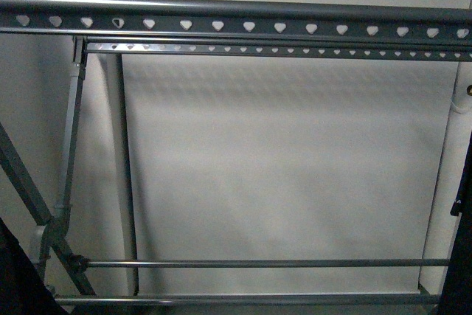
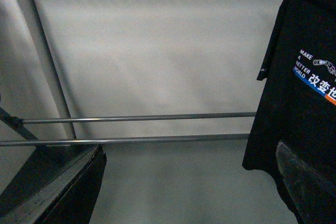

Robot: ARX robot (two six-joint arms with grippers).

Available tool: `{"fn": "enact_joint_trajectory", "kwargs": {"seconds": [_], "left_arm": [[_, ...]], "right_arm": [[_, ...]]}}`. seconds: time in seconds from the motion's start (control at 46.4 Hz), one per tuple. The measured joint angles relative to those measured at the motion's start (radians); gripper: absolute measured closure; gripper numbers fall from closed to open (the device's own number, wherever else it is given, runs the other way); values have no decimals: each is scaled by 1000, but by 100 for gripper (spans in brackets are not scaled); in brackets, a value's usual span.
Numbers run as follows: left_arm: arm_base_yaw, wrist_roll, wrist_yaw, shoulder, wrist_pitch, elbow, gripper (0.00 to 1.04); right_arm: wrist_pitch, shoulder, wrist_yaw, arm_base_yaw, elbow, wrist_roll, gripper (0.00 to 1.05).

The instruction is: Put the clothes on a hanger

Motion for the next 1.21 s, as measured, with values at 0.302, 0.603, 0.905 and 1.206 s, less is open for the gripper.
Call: {"fn": "enact_joint_trajectory", "kwargs": {"seconds": [0.302,0.603,0.905,1.206], "left_arm": [[43,26,148,40,24,3,7],[88,-314,-103,979,240,554,7],[158,-811,-337,1525,-86,1019,7],[165,-853,-372,1553,-107,1038,34]], "right_arm": [[0,0,0,0,0,0,7],[0,0,-1,0,0,0,7],[0,0,0,0,0,0,7],[0,0,0,0,0,0,7]]}}
